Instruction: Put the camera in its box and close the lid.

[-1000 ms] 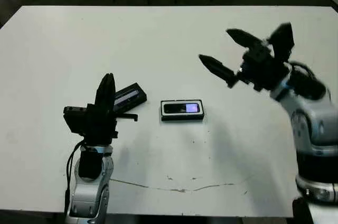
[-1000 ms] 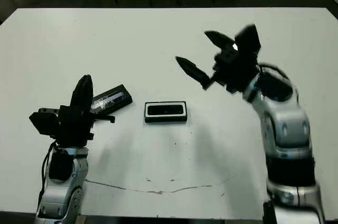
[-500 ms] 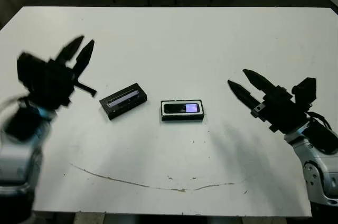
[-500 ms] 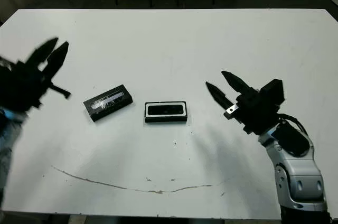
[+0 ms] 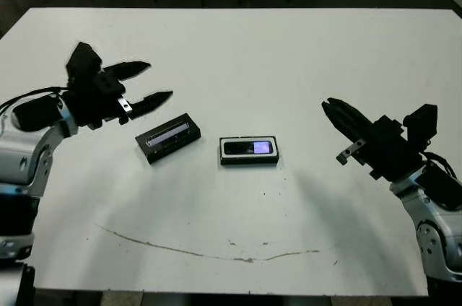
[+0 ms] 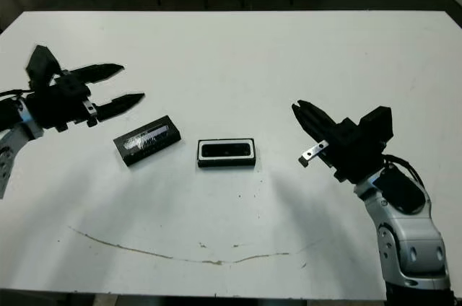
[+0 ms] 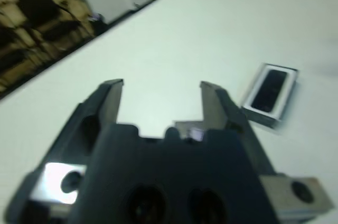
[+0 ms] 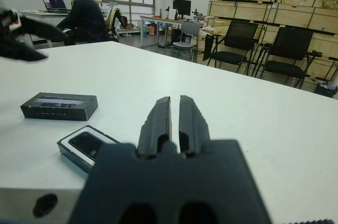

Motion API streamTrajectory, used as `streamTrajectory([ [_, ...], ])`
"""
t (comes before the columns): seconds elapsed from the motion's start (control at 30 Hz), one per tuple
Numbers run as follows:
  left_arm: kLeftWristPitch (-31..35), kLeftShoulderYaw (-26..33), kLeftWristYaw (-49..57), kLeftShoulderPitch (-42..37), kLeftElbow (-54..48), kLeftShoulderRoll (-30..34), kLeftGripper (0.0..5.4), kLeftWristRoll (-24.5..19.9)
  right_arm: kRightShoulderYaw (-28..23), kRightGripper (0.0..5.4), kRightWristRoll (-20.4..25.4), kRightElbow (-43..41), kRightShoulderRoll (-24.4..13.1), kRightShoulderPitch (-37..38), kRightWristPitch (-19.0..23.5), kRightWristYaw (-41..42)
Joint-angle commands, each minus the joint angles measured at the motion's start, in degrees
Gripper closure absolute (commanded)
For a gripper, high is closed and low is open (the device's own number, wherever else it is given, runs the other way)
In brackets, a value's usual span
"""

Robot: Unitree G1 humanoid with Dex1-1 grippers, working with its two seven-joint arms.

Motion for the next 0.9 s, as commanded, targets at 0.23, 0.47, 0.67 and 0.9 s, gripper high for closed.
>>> streamTrajectory([
  [0.23,-4.2,-1.8,-4.1,1.2,6.3,-0.7,0.01,2.5,0.5,5.40,0.2,0.5,-1.0,0.1,1.6,-0.9],
  [0.47,-4.9,-3.3,-2.7,2.6,4.7,0.7,0.01,7.1,0.6,5.40,0.2,1.2,-0.9,0.1,1.3,-0.8],
  [0.67,-5.8,-3.9,-1.1,3.4,5.3,0.4,0.01,10.1,0.8,5.40,-0.1,0.7,-1.2,0.3,1.7,-1.1],
  [0.9,-5.7,-4.3,-1.6,4.1,7.1,-0.4,0.01,9.5,0.5,5.40,0.3,0.6,-1.2,0.4,1.9,-1.8],
])
